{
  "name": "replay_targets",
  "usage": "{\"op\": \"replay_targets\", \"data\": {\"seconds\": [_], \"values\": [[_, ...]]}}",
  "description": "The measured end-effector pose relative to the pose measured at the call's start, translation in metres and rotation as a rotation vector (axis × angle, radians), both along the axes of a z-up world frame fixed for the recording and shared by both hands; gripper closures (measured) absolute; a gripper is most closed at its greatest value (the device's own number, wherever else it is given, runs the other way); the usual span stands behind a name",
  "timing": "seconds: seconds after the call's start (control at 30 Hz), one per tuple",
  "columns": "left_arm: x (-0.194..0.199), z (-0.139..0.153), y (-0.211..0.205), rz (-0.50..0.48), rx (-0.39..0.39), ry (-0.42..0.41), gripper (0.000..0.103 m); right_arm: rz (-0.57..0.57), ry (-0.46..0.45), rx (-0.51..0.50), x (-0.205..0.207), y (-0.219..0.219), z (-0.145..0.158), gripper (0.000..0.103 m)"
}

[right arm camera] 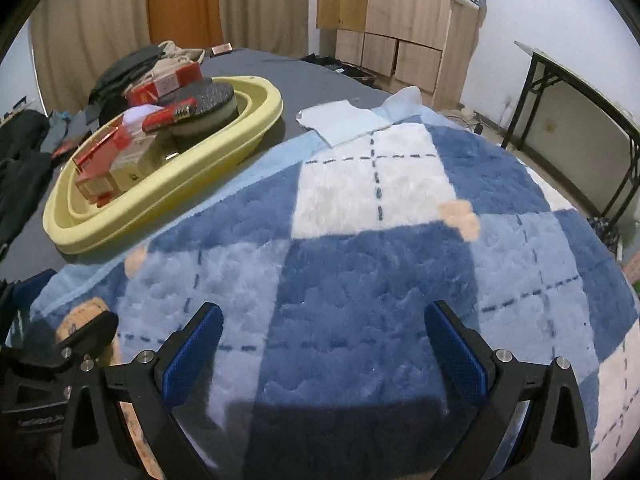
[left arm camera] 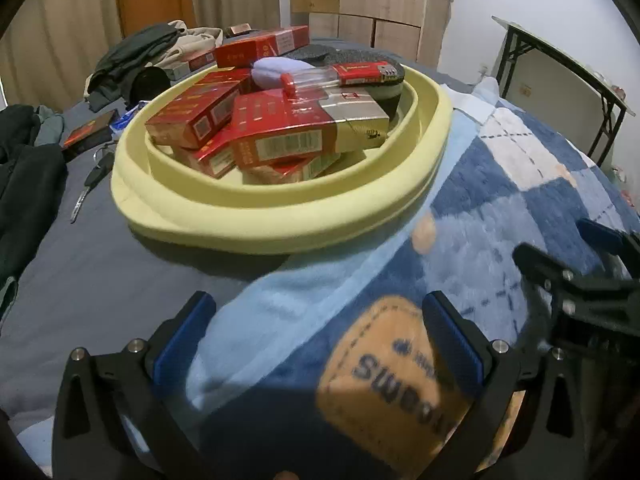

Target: Organize rigid objects

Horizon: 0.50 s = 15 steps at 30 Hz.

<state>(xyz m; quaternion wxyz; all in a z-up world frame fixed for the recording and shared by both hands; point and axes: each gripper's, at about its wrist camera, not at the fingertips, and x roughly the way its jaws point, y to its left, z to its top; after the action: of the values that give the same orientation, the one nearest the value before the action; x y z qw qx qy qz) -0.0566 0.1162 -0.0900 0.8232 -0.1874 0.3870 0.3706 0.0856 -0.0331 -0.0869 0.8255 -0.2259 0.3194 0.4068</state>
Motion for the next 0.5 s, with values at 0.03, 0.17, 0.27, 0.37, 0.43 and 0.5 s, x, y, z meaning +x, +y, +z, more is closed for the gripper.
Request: {"op": "replay_targets", "data": {"seconds": [0.03,0.17,0.27,0.37,0.43,0.5], "values": [[0.0019,-0.0006,0.002,0.003,-0.005,-0.003,0.0,-0.002,-0.009,-0.007,-0.0002,0.001,-0.0003,0.0],[0.0034,-0.0015,0.0053,0.004,-0.013,-0.009,0.0,-0.018,-0.042,-0.043,-0.0065,0.0061,-0.0015,0.0],[0.0029,-0.002,0.0072,0.001,-0.019,-0.013,0.0,-0.017,-0.039,-0.047,-0.0075,0.0065,0.0,0.0],[0.0019,-0.0016,0.0073,-0.002,-0.025,-0.018,0.0,-0.016,-0.045,-0.051,-0.009,0.0083,-0.0009,0.0],[0.0038,-0.0011,0.0059,-0.001,-0.015,-0.007,0.0,-0.016,-0.042,-0.05,-0.0079,0.0079,-0.001,0.0],[0.0035,-0.0008,0.0051,-0.002,-0.018,-0.01,0.0,-0.016,-0.045,-0.051,-0.0084,0.0081,-0.001,0.0]]}}
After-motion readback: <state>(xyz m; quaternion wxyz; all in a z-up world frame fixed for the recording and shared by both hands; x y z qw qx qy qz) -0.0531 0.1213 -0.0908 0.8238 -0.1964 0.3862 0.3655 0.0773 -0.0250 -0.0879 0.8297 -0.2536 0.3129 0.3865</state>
